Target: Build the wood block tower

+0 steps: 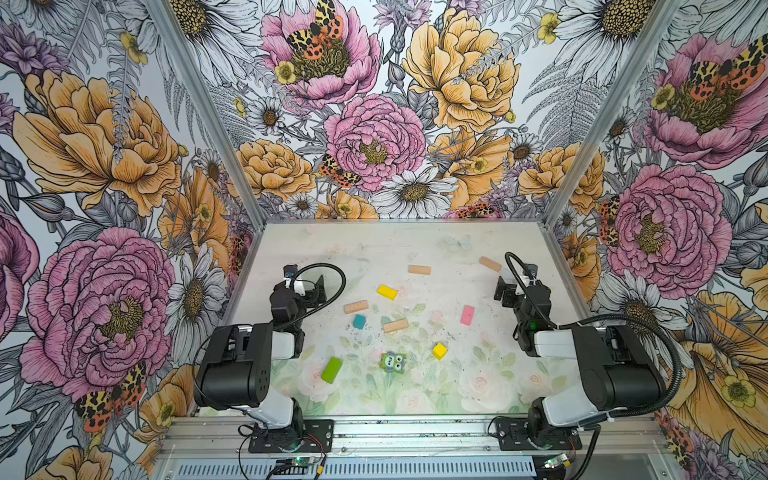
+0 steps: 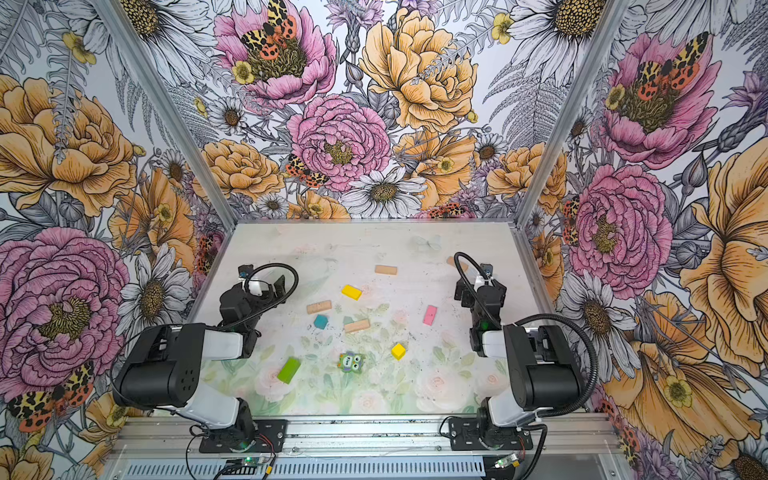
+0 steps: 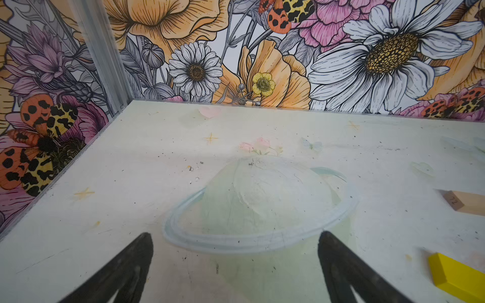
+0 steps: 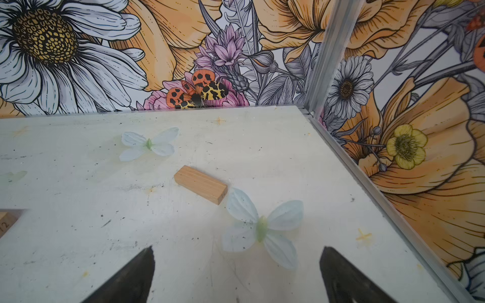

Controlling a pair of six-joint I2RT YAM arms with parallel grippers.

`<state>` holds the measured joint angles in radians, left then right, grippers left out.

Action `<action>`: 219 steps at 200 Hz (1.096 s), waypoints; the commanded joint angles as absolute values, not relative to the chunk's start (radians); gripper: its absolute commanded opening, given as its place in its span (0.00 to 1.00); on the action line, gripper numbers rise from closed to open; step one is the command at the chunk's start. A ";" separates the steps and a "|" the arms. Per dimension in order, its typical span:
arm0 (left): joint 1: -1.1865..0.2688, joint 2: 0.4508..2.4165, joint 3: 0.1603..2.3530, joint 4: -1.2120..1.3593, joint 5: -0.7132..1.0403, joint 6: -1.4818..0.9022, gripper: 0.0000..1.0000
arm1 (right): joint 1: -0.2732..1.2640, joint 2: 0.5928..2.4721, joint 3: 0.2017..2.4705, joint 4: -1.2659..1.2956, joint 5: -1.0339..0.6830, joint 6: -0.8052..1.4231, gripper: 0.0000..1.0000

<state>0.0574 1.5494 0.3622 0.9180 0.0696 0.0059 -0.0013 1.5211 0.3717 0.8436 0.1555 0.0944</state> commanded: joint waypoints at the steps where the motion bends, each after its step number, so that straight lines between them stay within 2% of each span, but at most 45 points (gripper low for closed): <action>1: 0.066 1.557 0.379 0.950 0.092 0.000 0.99 | -0.006 1.536 0.392 0.867 0.154 0.085 1.00; 219: 0.069 1.559 0.379 0.952 0.098 -0.002 0.99 | -0.009 1.537 0.394 0.862 0.148 0.089 1.00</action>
